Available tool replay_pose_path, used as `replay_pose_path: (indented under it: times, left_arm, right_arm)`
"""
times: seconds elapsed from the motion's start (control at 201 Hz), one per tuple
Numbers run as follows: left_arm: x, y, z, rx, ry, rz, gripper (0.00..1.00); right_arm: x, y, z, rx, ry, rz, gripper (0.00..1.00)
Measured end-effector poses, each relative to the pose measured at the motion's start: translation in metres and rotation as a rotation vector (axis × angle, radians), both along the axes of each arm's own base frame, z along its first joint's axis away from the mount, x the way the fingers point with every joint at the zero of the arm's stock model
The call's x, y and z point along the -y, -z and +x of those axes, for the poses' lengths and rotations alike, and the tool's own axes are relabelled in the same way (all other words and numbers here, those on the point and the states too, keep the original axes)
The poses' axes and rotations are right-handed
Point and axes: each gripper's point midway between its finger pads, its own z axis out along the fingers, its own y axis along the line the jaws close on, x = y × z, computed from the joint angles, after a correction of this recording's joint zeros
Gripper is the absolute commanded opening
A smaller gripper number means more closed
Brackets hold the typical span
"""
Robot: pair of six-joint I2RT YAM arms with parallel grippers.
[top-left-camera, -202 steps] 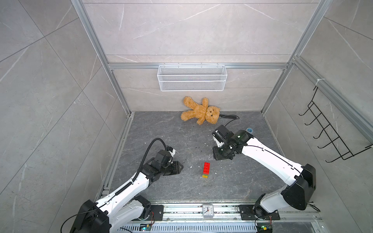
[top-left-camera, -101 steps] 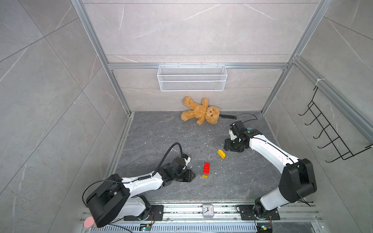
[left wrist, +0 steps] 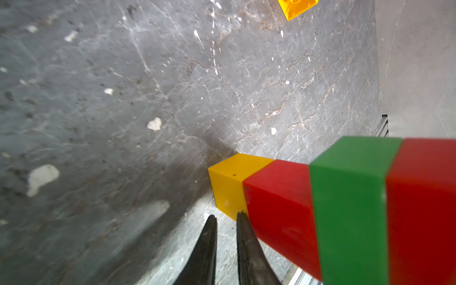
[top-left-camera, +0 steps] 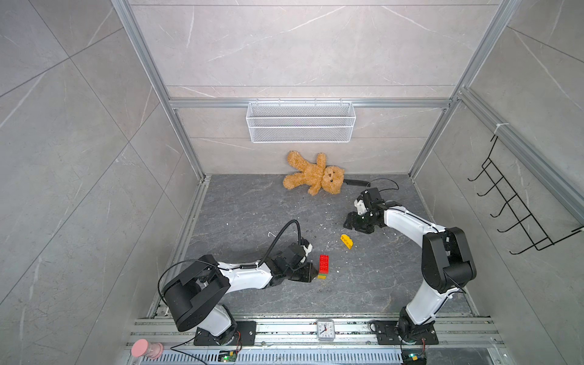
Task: Assemble an ice cream with lego
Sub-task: Adjust the lego brick at the center of the board.
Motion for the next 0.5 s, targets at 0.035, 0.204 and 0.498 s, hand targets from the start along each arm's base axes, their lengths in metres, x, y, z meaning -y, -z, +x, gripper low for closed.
replay_pose_path:
  times: [0.035,0.204,0.498]
  left_arm:
    - [0.0,0.002,-0.001,-0.004,0.001,0.005,0.19]
    - [0.003,0.016,-0.001,-0.034,0.006,0.04,0.18]
    - [0.017,0.015,-0.013,-0.057,0.033,0.047,0.17]
  right_arm:
    - [-0.001,0.0,0.0,0.0,-0.002,0.005,0.61]
    - [-0.005,0.003,0.0,-0.007,-0.013,0.026,0.62]
    - [-0.008,0.015,-0.003,-0.048,-0.024,0.036,0.62]
